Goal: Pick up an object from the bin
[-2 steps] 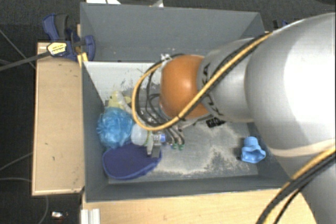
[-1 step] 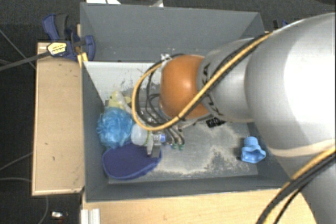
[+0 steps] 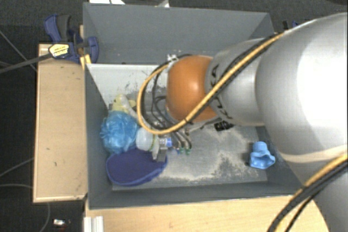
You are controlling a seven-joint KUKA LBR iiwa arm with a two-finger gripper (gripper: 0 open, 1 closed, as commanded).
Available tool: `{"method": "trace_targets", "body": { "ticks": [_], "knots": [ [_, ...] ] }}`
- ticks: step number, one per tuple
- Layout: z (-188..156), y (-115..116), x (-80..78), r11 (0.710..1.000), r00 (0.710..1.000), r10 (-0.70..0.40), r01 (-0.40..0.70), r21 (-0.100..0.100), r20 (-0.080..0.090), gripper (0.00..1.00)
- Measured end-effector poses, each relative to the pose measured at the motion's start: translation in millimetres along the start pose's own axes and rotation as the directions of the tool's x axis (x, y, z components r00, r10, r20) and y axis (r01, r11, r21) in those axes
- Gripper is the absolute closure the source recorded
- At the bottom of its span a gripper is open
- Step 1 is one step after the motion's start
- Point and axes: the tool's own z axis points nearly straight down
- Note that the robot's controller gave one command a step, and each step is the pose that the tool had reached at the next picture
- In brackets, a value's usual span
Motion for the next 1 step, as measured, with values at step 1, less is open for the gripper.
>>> {"method": "trace_targets", "body": {
  "ticks": [1],
  "knots": [
    [-39.0,-0.5,1.6,1.0,1.0,-0.001,0.001,0.001,-0.006,1.0]
  ]
}}
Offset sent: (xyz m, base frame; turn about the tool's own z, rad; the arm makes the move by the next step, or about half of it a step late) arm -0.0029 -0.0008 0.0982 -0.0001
